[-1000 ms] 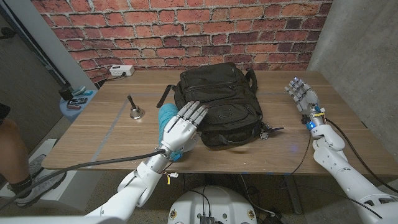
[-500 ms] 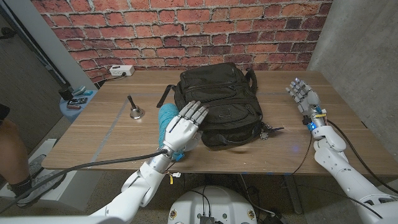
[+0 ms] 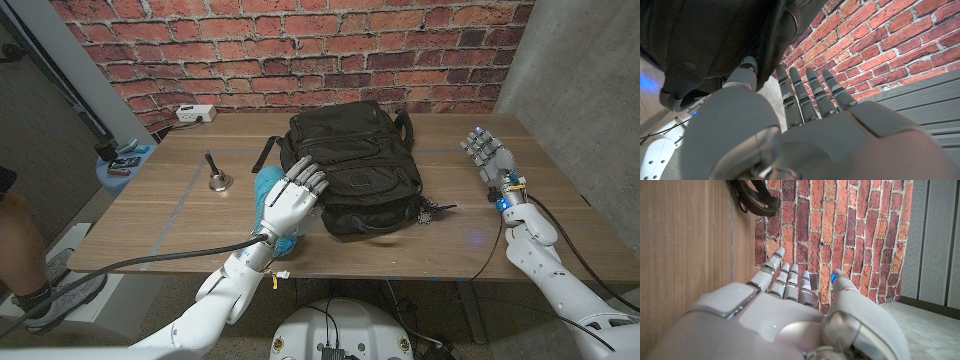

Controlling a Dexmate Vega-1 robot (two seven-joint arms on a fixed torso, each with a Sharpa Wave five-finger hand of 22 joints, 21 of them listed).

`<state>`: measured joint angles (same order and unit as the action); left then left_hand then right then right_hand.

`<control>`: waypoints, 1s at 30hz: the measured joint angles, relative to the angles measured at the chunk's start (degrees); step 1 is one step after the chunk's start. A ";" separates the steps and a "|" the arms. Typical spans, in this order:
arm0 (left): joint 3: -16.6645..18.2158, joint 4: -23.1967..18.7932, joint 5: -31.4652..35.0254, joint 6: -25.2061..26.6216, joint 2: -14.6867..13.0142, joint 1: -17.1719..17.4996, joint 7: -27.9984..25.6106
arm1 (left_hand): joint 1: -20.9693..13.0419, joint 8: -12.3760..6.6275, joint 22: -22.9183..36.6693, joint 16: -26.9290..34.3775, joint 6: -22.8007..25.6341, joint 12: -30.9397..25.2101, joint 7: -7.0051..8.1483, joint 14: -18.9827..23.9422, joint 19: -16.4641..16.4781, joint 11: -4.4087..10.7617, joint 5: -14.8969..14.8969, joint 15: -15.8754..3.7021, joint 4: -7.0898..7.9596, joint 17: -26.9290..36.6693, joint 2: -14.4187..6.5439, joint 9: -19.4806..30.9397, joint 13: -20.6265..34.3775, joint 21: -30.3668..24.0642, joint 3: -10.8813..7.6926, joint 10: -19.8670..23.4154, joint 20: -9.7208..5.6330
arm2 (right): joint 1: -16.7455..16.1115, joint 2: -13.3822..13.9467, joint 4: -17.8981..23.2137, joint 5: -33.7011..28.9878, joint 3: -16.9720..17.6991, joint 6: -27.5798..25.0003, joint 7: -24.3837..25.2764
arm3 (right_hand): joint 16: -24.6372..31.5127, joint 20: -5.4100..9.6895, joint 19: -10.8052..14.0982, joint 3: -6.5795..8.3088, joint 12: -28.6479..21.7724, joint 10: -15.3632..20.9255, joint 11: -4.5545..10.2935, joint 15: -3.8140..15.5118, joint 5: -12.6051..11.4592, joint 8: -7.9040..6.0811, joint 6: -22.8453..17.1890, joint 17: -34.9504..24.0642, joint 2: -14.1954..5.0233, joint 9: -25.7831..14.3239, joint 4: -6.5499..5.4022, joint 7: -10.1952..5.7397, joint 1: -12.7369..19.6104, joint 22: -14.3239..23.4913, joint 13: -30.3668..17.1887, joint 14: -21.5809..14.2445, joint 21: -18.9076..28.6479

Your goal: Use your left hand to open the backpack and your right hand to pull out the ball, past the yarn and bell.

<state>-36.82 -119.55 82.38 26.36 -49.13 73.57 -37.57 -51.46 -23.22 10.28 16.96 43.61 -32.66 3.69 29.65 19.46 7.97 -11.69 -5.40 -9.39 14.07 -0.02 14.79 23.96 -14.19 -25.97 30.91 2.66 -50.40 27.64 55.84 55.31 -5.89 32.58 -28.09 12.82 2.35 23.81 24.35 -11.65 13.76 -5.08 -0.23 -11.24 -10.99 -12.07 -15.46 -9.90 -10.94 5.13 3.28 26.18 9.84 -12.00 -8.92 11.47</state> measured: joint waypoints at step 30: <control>0.21 0.73 -0.73 -1.47 0.07 -4.55 -1.38 | 0.34 -10.06 0.54 4.15 16.58 -12.06 -0.41 15.31 4.81 1.98 -0.45 -3.26 0.55 2.05 -0.42 1.55 6.99 -0.90 1.82 17.75 -0.71 | 2.05 -0.39 -1.41 -0.97 -1.00 -1.57 0.99 | 0.00 0.00 0.00 0.00 0.00 0.00 0.00 0.00 0.00 0.00 0.00 0.00 0.00 0.00 0.00 0.00 0.00 0.00 0.00 0.00 0.00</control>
<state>-36.61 -118.82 81.65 24.89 -49.06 69.02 -38.95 -51.11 -33.28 10.82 21.11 60.19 -44.72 3.28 44.96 24.27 9.95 -12.14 -8.66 -8.84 16.12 -0.44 16.34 30.96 -15.08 -24.15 48.66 1.95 -48.35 27.25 54.42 54.34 -6.89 31.01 -27.10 12.82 2.35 23.81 24.35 -11.65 13.76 -5.08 -0.23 -11.24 -10.99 -12.07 -15.46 -9.90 -10.94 5.13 3.28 26.18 9.84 -12.00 -8.92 11.47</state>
